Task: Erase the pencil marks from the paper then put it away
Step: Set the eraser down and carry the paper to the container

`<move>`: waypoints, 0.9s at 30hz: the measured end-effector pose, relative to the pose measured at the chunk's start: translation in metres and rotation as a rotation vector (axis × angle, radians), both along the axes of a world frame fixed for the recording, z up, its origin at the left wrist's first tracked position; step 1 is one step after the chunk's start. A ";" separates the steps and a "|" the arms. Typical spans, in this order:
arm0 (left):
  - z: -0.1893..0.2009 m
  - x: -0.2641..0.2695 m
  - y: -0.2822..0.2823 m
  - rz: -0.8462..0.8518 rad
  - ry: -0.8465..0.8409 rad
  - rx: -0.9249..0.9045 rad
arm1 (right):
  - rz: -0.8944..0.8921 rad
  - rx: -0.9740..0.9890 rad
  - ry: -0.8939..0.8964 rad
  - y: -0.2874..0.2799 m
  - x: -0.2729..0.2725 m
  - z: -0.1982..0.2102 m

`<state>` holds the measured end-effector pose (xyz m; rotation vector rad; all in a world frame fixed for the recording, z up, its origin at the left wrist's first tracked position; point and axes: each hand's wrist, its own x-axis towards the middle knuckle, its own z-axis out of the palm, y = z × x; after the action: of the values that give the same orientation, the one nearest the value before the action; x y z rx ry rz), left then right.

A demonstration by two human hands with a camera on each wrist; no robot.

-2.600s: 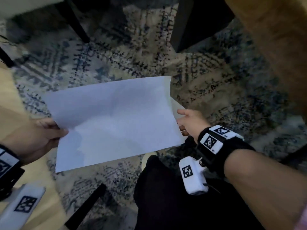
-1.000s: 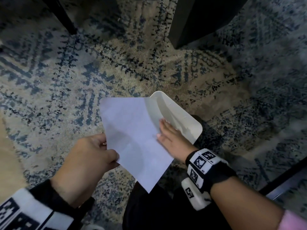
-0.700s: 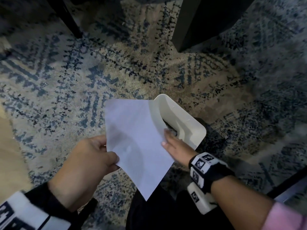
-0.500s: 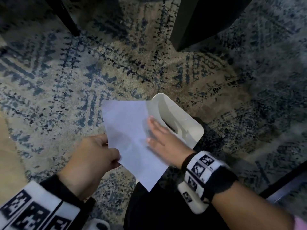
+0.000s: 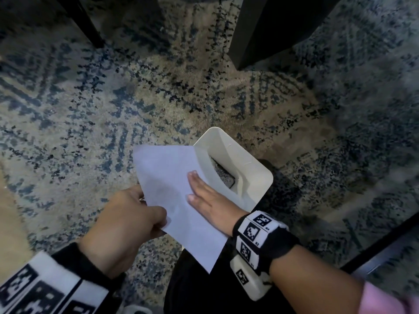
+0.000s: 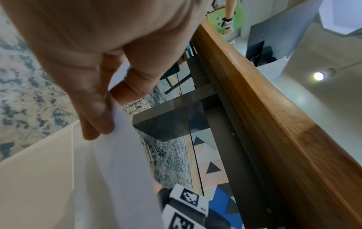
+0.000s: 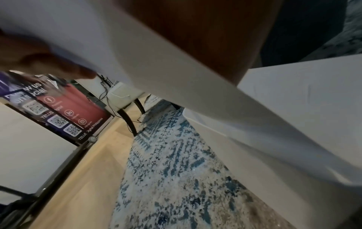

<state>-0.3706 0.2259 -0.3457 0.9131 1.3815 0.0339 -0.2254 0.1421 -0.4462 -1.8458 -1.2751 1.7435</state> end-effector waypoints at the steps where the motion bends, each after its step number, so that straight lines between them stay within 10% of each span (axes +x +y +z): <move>1: -0.002 0.002 -0.001 0.008 0.005 -0.015 | -0.009 0.011 0.020 0.000 -0.005 0.001; 20: 0.005 -0.006 -0.006 -0.103 0.103 -0.021 | 0.088 0.198 0.100 0.010 -0.032 0.042; 27: 0.024 -0.012 0.002 -0.142 0.119 -0.012 | -0.037 -0.312 -0.136 0.003 0.029 -0.021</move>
<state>-0.3829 0.2275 -0.3213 1.0142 1.4220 -0.1389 -0.1969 0.1453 -0.4670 -2.1761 -1.0538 1.9140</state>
